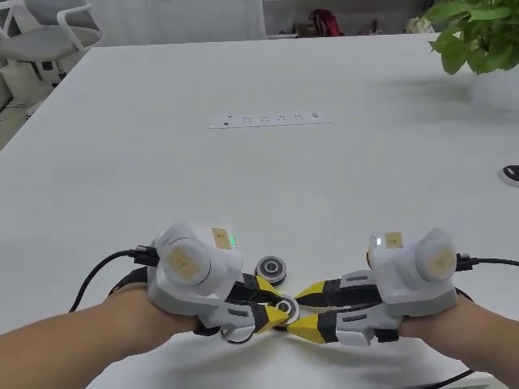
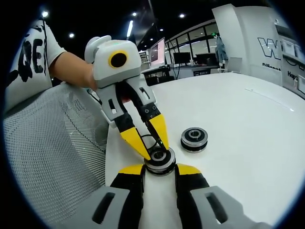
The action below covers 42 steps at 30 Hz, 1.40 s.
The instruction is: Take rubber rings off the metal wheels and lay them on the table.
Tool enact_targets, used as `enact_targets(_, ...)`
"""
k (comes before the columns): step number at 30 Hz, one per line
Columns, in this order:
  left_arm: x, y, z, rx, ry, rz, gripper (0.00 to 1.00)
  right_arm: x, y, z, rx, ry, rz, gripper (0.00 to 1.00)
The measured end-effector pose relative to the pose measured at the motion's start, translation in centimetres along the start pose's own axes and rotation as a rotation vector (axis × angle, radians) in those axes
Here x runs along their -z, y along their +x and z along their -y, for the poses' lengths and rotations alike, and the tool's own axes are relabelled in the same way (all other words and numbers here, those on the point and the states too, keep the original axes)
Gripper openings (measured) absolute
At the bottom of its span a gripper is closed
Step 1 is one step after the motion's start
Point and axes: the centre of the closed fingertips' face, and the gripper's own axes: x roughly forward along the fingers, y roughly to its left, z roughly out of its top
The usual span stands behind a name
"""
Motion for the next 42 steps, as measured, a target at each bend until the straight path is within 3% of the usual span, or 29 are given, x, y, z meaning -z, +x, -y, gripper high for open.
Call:
enact_targets(23, 0.0, 0.0, 0.0, -0.005, 0.008, 0.001, 0.13, 0.6, -0.4, 0.3, 0.013, -0.059, -0.040, 0.09)
enact_targets(32, 0.1, -0.1, 0.0, -0.013, 0.012, 0.000, 0.13, 0.7, -0.5, 0.7, 0.026, -0.020, -0.046, 0.00)
enact_targets(42, 0.1, -0.1, 0.0, -0.018, 0.021, -0.001, 0.13, 0.7, -0.7, 1.0, 0.041, 0.076, -0.013, 0.00)
